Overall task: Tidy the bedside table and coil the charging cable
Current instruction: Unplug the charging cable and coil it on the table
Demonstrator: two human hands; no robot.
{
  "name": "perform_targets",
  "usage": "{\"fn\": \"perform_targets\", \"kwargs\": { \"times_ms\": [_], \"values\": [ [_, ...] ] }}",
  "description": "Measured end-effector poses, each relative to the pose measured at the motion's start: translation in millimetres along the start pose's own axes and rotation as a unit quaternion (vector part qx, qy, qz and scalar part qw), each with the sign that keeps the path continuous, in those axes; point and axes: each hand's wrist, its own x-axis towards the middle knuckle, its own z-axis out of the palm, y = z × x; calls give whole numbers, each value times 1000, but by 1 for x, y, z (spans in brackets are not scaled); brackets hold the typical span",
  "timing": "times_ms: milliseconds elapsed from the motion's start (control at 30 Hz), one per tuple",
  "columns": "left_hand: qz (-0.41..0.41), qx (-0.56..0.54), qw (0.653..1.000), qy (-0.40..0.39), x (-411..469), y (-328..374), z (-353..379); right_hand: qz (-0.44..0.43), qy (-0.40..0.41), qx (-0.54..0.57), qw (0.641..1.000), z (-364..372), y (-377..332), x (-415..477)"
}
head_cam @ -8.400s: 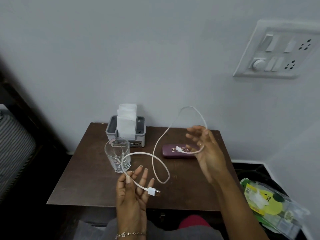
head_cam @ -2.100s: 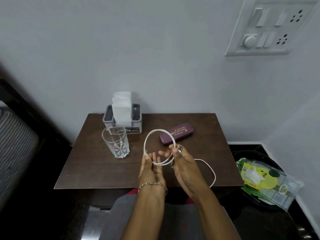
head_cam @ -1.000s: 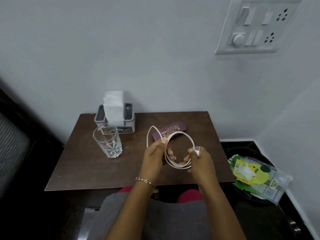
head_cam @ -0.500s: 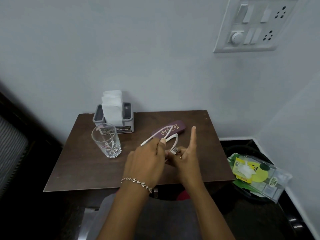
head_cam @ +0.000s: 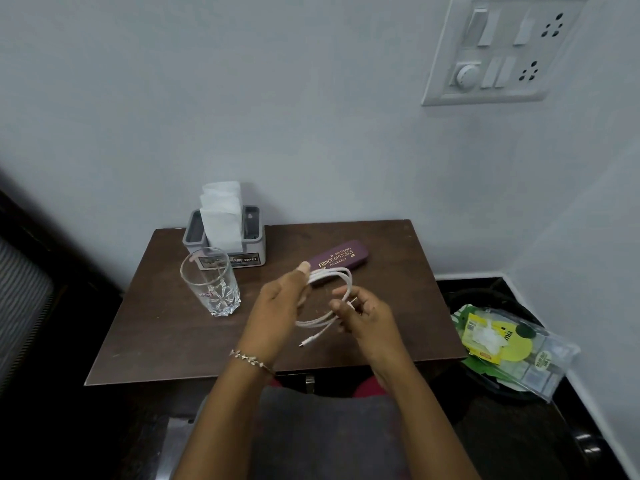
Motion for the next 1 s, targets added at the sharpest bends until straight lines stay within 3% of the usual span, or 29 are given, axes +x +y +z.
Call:
{"fn": "perform_targets", "kwargs": {
  "times_ms": [133, 200, 267, 333, 400, 500, 567, 700, 767, 867, 933, 1000],
  "values": [
    [-71, -172, 983, -1, 7, -14, 0, 13, 3, 0, 1000, 1, 1, 0],
    [-105, -291, 951, 7, 10, -21, 0, 58, 6, 113, 992, 6, 0, 1],
    [-128, -398, 908, 10, 12, -25, -1, 95, 0, 271, 958, 10, -3, 3],
    [-148, -459, 876, 13, 13, -28, -1, 91, -2, 327, 941, 9, -5, 3],
    [-163, -480, 862, 20, 13, -27, 0, 53, 12, 268, 962, 9, -7, 0],
    [-180, -485, 856, 22, 12, -27, -1, -15, 73, 91, 993, 10, -9, -2],
    [-191, -447, 874, 0, 12, -27, -6, -42, 102, 12, 994, 8, -3, 1],
    [-190, -330, 924, -42, 13, -22, -18, -73, 30, -109, 991, 8, 11, 0],
    [-168, -278, 945, -30, 12, -16, -20, -66, -13, -89, 994, 16, 11, -1],
    [-156, -279, 948, -1, 11, -11, -16, -18, -11, 78, 997, 26, 10, -2],
    [-175, -339, 924, 13, 9, -11, -12, 5, 2, 159, 987, 31, 12, 0],
    [-212, -427, 879, 1, 9, -13, -8, 22, 28, 231, 972, 34, 13, 1]
  ]
}}
